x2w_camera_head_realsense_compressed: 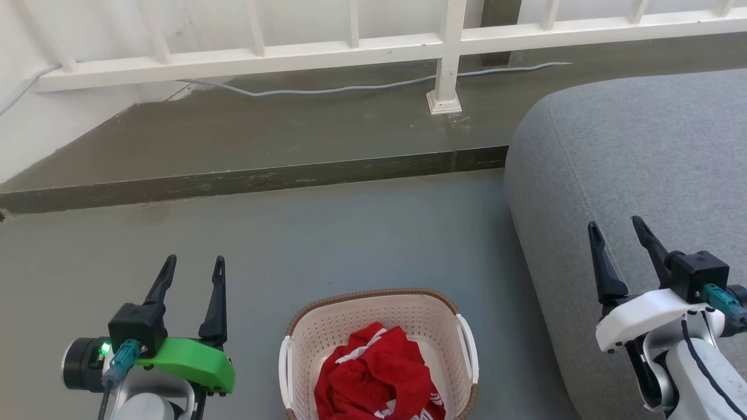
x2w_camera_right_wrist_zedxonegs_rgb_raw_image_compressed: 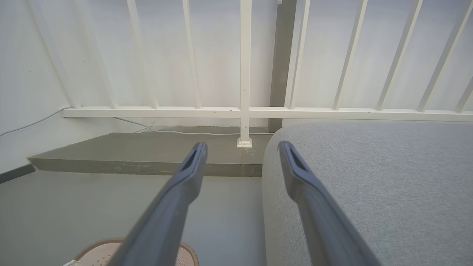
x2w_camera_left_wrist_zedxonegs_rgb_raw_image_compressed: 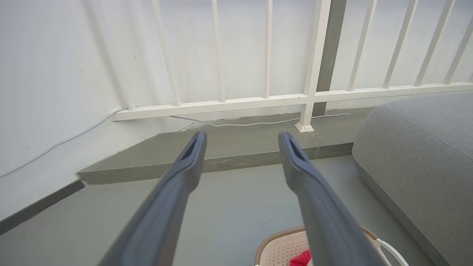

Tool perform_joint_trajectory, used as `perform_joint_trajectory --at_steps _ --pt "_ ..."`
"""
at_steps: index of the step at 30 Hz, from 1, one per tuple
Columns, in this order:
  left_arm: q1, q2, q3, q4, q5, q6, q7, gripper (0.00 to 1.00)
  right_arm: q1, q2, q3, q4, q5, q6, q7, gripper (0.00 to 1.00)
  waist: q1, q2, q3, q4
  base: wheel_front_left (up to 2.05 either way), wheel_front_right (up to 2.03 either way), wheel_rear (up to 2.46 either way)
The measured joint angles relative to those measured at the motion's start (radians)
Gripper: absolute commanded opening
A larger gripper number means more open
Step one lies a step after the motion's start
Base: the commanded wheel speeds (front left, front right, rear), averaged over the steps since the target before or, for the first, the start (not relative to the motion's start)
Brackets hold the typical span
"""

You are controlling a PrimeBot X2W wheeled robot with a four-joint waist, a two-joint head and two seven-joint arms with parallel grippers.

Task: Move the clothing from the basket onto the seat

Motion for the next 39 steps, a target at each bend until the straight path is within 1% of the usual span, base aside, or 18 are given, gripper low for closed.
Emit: perform_joint_trajectory --at_steps 17,24,28,37,39 --pt "0.000 0.001 -0.005 0.007 0.001 0.000 0.000 1.00 0.000 0.000 -0.008 0.003 0.000 0.004 0.000 1.00 0.0000 0.0000 0.007 0.000 0.00 0.00 0.00" --pt "-0.006 0.002 -0.012 0.000 0.004 -0.001 0.002 1.00 -0.027 0.003 -0.012 -0.015 0.000 0.011 0.000 1.00 0.0000 0.0000 0.040 -0.008 0.00 0.00 0.00" --pt "-0.041 0.002 -0.023 -0.004 0.004 -0.003 0.011 1.00 -0.056 0.005 -0.022 -0.038 0.000 0.011 0.000 1.00 0.0000 0.0000 0.070 -0.014 0.00 0.00 0.00" --pt "-0.095 -0.020 -0.101 0.007 0.009 -0.046 0.048 1.00 -0.112 0.019 -0.032 -0.096 0.001 0.012 0.000 1.00 0.0000 0.0000 0.169 -0.033 0.00 0.00 0.00" --pt "-0.109 -0.030 -0.114 0.022 0.010 -0.055 0.063 1.00 -0.124 0.028 -0.031 -0.102 0.003 0.019 -0.001 1.00 0.0000 0.0000 0.194 -0.038 0.00 0.00 0.00"
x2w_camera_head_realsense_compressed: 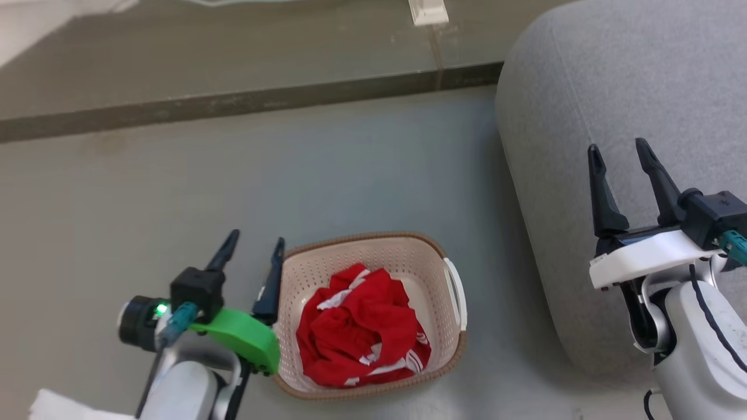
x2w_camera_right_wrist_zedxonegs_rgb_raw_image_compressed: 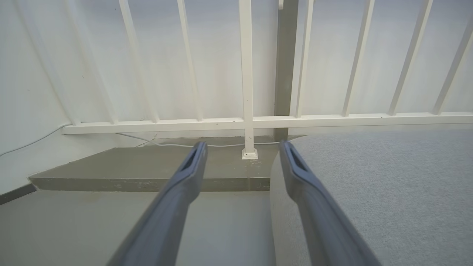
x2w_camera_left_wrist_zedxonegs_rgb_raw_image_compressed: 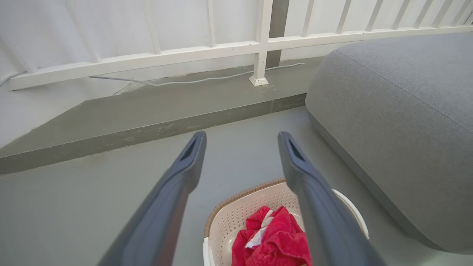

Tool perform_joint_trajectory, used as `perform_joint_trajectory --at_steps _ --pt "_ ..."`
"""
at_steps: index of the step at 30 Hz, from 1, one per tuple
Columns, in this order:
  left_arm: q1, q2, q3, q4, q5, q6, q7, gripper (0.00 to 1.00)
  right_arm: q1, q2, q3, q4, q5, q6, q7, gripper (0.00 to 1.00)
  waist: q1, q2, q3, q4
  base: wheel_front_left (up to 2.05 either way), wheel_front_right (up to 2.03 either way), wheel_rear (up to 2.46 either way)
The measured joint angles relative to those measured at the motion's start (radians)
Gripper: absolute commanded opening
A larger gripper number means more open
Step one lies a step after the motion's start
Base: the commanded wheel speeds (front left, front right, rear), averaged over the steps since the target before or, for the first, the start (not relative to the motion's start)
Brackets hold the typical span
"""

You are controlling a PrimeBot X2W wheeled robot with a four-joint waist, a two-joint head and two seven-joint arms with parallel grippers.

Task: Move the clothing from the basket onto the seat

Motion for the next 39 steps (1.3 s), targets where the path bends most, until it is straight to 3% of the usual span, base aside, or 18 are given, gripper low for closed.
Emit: perform_joint_trajectory --at_steps 17,39 --pt "-0.164 -0.042 -0.079 0.169 0.044 -0.044 0.107 1.00 -0.112 0.060 0.009 -0.111 0.002 0.016 0.000 1.00 0.0000 0.0000 0.230 -0.076 0.00 0.00 0.00" --pt "-0.381 -0.008 -0.100 0.429 0.115 -0.066 0.204 1.00 -0.224 0.142 0.015 -0.198 0.002 0.047 -0.003 1.00 0.0002 0.0000 0.520 -0.237 0.00 0.00 0.00"
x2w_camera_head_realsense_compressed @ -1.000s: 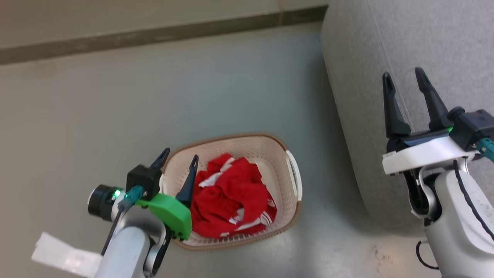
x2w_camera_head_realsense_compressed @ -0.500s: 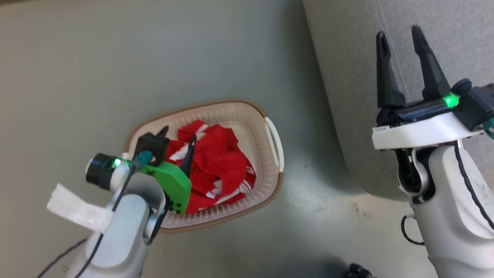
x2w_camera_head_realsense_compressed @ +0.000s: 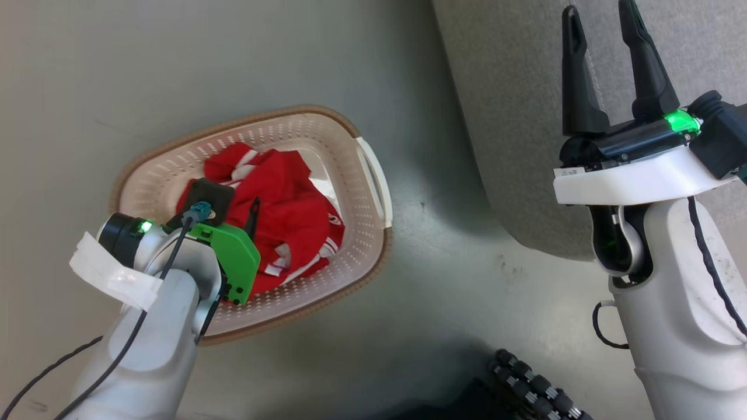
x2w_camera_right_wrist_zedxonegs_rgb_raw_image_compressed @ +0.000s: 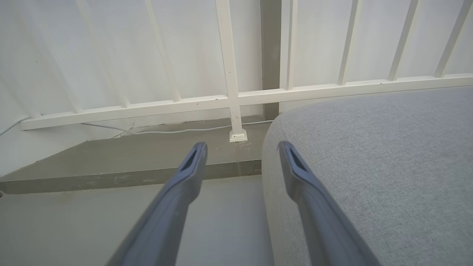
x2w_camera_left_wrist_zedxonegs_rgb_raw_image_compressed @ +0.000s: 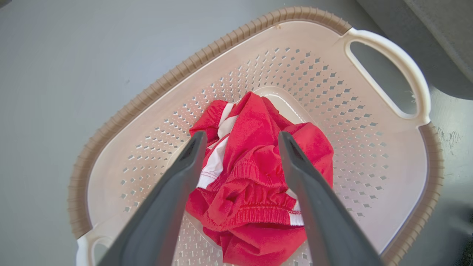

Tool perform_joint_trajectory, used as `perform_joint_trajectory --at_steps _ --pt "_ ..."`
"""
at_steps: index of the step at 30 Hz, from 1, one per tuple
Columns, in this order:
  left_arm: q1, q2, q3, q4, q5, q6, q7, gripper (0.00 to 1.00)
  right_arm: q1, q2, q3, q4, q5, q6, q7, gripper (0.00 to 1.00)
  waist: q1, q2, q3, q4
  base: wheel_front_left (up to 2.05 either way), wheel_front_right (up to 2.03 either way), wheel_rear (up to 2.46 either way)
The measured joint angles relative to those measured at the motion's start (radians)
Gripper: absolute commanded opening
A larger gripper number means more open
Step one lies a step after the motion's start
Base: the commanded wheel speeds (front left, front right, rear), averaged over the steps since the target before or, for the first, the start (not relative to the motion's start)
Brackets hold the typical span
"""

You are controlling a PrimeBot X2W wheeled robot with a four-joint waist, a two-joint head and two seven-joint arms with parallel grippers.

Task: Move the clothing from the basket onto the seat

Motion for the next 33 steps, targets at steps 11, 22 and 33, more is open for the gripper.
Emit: perform_joint_trajectory --at_steps 11,22,33 --pt "-0.052 0.000 0.002 0.116 -0.006 -0.013 0.018 1.00 -0.013 0.020 0.000 -0.014 0.000 0.014 0.000 1.00 0.0000 0.0000 0.082 -0.059 0.00 0.00 0.00" --pt "-0.109 0.024 0.031 0.228 -0.015 -0.013 0.048 1.00 -0.019 0.024 -0.007 -0.024 0.000 0.016 0.000 1.00 -0.0001 0.0000 0.135 -0.084 0.00 0.00 0.00" --pt "-0.143 -0.005 0.031 0.328 -0.030 -0.023 0.092 1.00 -0.019 0.029 -0.009 -0.024 -0.001 0.027 0.000 1.00 -0.0001 0.0000 0.162 -0.088 0.00 0.00 0.00"
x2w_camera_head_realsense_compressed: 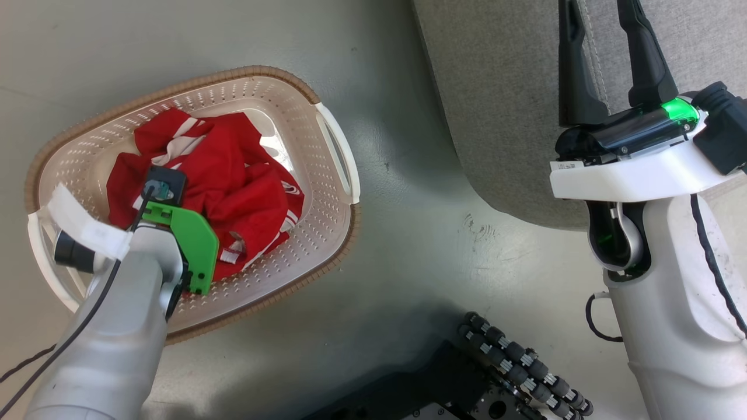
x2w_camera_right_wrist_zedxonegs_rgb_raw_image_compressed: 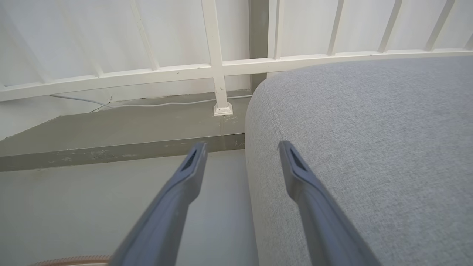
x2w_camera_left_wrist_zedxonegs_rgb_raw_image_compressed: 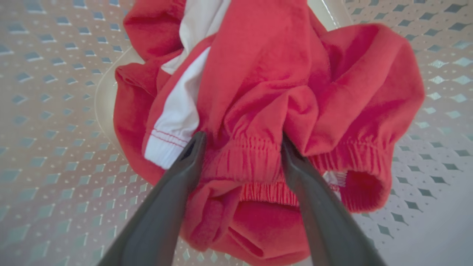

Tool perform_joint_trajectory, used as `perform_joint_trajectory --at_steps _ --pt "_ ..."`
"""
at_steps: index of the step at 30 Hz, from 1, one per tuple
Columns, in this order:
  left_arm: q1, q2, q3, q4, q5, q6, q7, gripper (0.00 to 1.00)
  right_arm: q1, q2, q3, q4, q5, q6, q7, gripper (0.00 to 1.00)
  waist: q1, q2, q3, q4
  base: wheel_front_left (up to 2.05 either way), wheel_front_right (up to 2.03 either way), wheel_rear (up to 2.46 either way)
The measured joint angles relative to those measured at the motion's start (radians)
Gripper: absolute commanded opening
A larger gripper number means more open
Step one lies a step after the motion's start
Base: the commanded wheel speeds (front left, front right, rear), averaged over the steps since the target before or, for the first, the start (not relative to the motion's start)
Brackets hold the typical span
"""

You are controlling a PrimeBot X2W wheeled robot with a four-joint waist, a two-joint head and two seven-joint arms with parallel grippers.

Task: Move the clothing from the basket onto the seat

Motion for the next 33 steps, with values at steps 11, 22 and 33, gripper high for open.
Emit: perform_joint_trajectory --at_steps 11,22,33 --pt "-0.048 -0.024 -0.007 0.068 -0.002 -0.007 0.012 0.00 0.000 0.002 -0.005 0.001 -0.011 0.006 0.000 1.00 0.0000 0.0000 -0.003 0.011 0.00 0.00 0.00" --pt "-0.049 -0.070 -0.044 0.126 0.011 -0.006 -0.007 0.00 0.000 0.004 -0.014 0.036 -0.037 0.016 0.000 1.00 -0.0001 0.0000 -0.059 0.039 0.00 0.00 0.00" --pt "-0.049 -0.099 -0.072 0.127 0.008 -0.012 -0.082 0.00 0.006 0.000 -0.042 0.089 -0.057 0.026 0.000 1.00 -0.0001 0.0000 -0.150 0.090 0.00 0.00 0.00"
